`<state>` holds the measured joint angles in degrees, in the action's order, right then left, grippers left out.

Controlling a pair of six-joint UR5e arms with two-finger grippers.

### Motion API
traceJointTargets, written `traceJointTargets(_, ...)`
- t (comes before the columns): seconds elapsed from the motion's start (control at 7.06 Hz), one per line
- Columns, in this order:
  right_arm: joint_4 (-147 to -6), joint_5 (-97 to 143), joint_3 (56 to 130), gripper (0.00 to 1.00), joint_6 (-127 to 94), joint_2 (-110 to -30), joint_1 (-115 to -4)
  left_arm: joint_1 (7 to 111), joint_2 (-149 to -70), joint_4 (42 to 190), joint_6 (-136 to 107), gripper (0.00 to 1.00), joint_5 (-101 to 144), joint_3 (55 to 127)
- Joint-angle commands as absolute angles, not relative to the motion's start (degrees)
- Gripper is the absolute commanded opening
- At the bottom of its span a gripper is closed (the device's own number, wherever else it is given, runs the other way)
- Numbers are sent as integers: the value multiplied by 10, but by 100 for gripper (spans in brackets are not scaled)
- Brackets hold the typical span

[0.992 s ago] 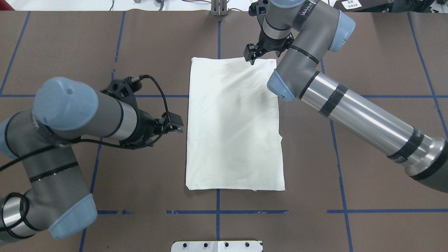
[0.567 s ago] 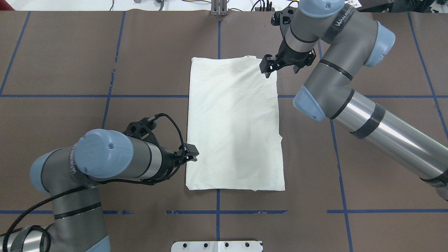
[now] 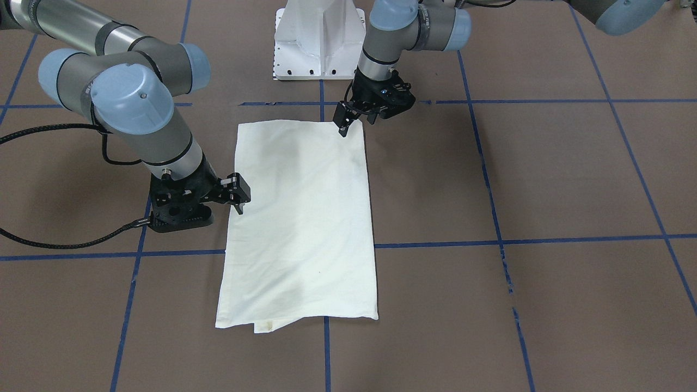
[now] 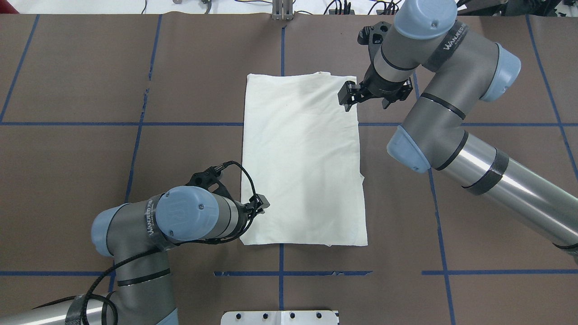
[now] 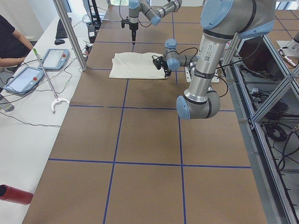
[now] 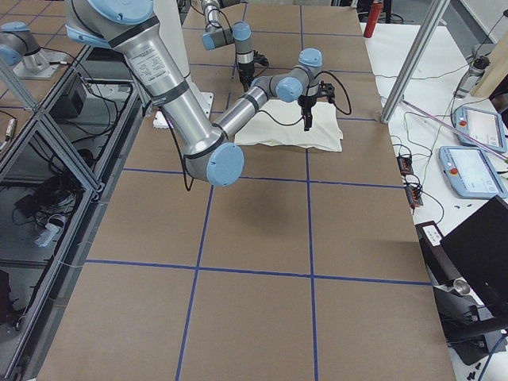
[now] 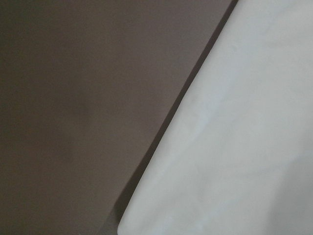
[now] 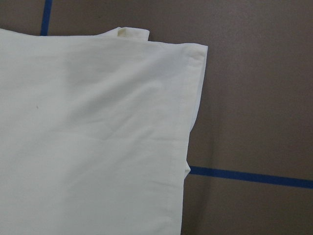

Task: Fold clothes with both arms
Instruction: 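Lower the left gripper to the shirt's near corner while the right hovers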

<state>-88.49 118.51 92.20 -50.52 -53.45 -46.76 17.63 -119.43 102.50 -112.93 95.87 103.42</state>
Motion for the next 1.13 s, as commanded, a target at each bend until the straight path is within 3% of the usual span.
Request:
traceJointTargets(0.0, -884, 1185, 922, 100, -514, -534, -467, 157, -1197, 1000, -1130, 90, 955, 1030)
traceJointTargets(0.28, -884, 1185, 922, 100, -514, -534, -467, 149, -1193, 999, -1130, 85, 955, 1028)
traceJointTargets(0.71, -884, 1185, 921, 100, -513, -536, -467, 143, -1200, 999, -1130, 59, 956, 1028)
traceJointTargets(0.99, -884, 1185, 920, 100, -513, -536, -467, 144, -1196, 999, -1129, 58, 955, 1027)
